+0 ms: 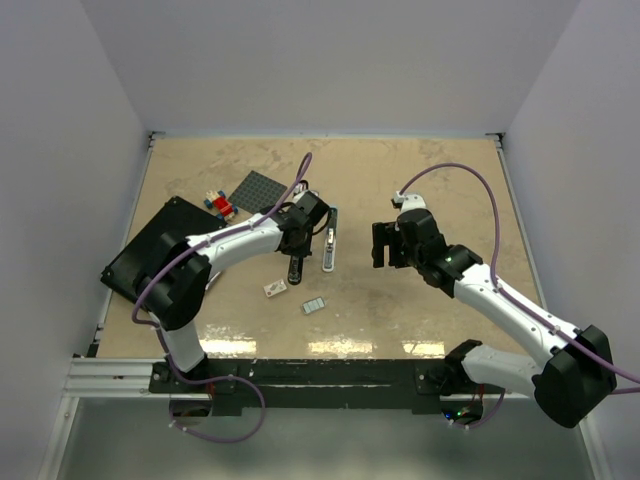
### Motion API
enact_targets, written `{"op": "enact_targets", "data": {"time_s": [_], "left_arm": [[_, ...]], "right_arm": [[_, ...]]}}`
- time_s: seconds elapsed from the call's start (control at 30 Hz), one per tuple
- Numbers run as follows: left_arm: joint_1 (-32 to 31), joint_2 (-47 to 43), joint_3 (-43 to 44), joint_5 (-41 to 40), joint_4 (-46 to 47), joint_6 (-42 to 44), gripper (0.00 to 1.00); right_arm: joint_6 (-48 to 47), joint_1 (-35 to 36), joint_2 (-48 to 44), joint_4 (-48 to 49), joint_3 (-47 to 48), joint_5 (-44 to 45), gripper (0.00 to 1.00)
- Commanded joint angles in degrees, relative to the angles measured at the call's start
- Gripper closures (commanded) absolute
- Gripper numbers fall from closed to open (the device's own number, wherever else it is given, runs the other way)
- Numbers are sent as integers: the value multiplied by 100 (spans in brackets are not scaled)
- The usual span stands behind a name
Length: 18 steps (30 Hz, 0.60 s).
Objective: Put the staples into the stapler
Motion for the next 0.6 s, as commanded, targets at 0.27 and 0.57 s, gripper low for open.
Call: {"op": "enact_targets", "data": {"time_s": [0.27,0.57], "left_arm": [[34,73,-40,-211,44,39,100],[25,20,-75,-27,150,39,100]], "right_arm": [[-69,-25,-9,108,217,-43,15],[-61,-17,0,108,208,-61,15]]}}
